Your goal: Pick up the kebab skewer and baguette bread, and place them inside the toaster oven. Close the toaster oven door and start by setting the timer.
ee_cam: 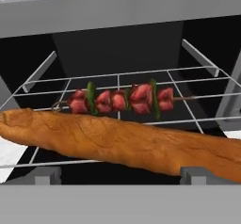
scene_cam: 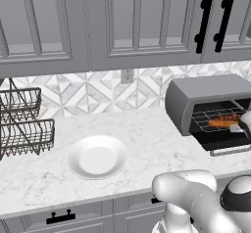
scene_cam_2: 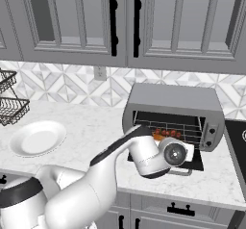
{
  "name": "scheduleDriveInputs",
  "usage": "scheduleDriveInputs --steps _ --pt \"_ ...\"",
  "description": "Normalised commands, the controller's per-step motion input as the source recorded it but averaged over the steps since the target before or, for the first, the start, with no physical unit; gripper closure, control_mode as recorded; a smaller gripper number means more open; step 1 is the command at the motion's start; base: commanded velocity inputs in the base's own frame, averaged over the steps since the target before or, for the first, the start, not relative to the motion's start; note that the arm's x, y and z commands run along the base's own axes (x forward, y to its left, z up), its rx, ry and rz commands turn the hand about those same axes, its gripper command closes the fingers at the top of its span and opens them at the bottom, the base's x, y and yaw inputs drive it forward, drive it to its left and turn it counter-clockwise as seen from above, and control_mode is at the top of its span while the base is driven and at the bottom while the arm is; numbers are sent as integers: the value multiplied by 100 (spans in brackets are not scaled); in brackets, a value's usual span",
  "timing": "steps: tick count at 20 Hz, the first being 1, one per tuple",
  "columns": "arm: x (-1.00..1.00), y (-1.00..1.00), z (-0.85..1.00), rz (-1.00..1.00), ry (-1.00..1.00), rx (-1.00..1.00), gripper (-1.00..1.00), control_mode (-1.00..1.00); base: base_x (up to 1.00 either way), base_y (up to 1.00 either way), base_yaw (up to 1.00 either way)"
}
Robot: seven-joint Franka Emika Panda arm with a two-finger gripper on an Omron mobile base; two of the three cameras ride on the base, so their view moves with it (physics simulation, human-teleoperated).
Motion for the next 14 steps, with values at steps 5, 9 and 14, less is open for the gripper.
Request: scheduleDriveInputs --steps 5,9,14 --pt "15 0 0 0 0 0 -100 -100 0 0 0" --pt "13 0 0 0 0 0 -100 -100 0 0 0" --pt "-10 0 0 0 0 0 -100 -100 0 0 0"
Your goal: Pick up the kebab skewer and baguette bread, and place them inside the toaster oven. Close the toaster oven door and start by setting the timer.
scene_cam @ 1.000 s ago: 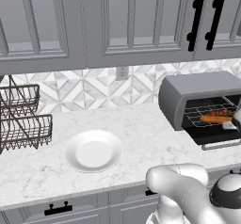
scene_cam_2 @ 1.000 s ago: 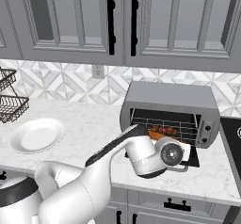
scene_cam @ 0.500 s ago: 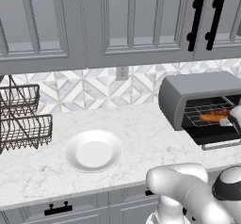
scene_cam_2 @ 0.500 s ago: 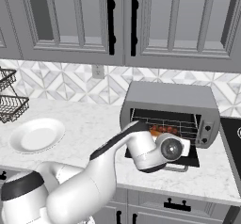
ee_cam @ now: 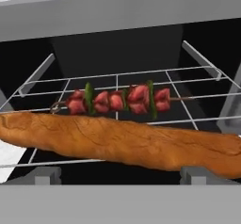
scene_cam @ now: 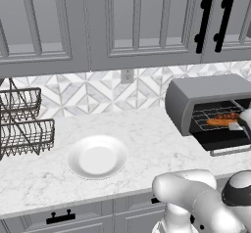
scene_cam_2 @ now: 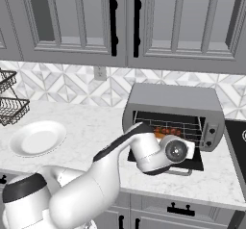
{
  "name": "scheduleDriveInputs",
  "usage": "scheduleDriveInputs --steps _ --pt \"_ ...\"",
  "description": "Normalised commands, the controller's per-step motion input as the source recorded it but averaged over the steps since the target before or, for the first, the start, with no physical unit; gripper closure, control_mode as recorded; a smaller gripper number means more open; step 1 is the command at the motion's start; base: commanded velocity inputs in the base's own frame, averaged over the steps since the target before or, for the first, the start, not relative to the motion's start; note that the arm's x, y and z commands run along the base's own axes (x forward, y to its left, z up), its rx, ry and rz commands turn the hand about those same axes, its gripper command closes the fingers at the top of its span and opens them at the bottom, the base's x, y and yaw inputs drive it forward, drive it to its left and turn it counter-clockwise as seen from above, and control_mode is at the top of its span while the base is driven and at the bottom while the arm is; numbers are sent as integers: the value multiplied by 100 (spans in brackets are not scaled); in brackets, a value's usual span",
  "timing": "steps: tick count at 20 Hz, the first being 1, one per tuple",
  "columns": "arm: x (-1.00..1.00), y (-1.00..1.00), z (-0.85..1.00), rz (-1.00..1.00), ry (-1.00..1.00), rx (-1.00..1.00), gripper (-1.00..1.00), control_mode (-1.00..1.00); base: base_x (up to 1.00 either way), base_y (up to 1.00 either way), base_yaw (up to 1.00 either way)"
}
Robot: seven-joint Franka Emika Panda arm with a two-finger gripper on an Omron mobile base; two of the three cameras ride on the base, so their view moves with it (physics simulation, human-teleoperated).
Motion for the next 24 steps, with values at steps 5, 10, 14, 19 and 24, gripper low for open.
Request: scheduleDriveInputs --steps 5,10,14,19,24 --pt "-41 0 1 0 0 0 -100 -100 0 0 0" --pt "-2 0 1 0 -6 0 -100 -100 0 0 0" --pt "9 -1 0 0 -19 0 -100 -100 0 0 0" --pt "7 -9 0 0 -19 0 -100 -100 0 0 0" --pt "0 -12 -12 0 -20 0 -100 -100 0 0 0"
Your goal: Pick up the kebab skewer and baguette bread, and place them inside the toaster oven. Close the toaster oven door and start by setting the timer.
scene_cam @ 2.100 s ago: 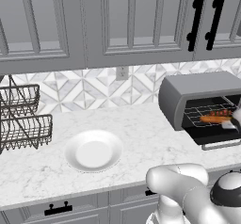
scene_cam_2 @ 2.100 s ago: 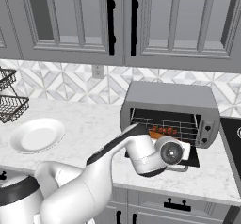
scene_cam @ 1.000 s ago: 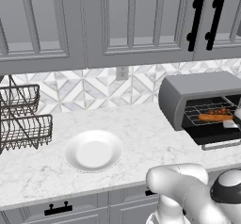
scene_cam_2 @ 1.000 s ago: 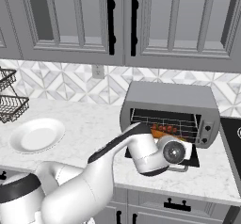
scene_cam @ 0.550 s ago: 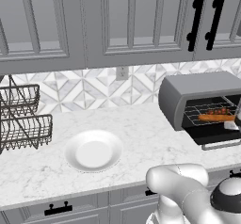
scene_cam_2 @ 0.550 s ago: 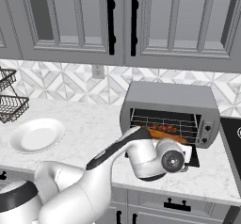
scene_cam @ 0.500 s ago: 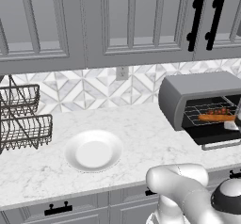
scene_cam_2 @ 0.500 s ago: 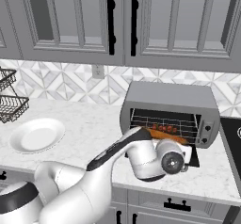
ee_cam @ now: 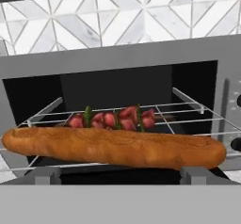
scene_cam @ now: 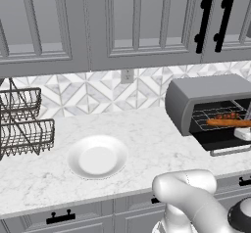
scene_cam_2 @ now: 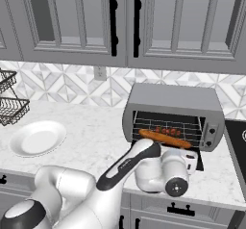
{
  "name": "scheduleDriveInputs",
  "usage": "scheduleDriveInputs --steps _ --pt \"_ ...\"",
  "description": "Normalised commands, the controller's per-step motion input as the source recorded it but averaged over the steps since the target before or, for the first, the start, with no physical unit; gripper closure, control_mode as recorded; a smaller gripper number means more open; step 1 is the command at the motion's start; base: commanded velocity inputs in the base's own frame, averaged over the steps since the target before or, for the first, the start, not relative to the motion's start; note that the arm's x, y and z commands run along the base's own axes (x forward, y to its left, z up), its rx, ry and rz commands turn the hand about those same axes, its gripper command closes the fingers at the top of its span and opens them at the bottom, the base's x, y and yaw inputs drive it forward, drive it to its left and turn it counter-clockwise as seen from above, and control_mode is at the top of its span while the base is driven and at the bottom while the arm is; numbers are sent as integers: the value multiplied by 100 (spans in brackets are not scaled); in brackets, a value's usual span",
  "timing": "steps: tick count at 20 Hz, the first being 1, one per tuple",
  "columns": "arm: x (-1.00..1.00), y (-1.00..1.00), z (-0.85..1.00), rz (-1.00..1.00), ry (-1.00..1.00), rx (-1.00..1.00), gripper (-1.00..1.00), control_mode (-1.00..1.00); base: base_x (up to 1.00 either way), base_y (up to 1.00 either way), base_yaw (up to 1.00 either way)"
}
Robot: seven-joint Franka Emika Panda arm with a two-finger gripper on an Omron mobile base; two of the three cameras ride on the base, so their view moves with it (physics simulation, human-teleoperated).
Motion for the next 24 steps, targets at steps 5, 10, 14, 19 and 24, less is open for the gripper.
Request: scheduleDriveInputs --steps 5,10,14,19,24 --pt "0 -1 0 0 -13 0 -100 -100 0 0 0" --pt "0 0 0 0 0 0 -100 -100 0 0 0" --pt "0 0 0 0 4 0 -100 -100 0 0 0" --pt "5 0 0 0 1 0 -100 -100 0 0 0" --pt "12 0 0 0 0 0 -100 -100 0 0 0"
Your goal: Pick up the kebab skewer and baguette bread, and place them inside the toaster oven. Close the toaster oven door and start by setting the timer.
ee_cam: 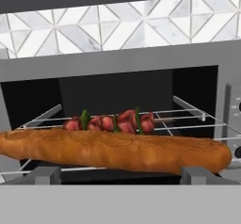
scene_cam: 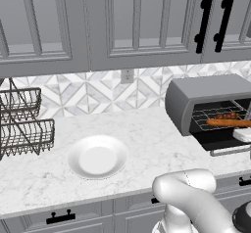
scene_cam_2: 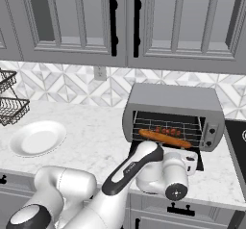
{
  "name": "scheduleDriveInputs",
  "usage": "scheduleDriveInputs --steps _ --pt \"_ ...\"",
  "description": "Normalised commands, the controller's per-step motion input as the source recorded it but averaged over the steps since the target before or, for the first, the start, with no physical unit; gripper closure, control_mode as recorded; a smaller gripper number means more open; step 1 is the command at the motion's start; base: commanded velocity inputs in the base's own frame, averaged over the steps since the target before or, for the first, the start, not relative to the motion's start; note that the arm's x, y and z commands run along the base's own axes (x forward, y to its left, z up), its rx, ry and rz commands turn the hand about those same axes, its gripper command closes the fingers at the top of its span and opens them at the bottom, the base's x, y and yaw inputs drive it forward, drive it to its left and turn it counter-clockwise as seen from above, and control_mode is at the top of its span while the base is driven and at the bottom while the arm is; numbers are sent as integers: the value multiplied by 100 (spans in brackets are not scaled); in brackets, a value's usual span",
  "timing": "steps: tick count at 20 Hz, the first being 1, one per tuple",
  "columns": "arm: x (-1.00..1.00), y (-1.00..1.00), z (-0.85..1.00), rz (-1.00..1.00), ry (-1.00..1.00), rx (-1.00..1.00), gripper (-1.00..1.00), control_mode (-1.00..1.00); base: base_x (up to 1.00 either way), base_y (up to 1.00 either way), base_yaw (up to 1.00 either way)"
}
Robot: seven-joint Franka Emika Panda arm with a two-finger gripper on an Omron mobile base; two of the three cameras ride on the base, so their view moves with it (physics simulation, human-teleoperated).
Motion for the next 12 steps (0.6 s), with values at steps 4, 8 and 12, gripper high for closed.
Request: scheduleDriveInputs --steps 4,8,12 --pt "9 0 0 0 0 0 -100 -100 0 0 0" --pt "9 0 0 0 0 0 -100 -100 0 0 0" --pt "8 0 0 0 0 0 -100 -100 0 0 0"
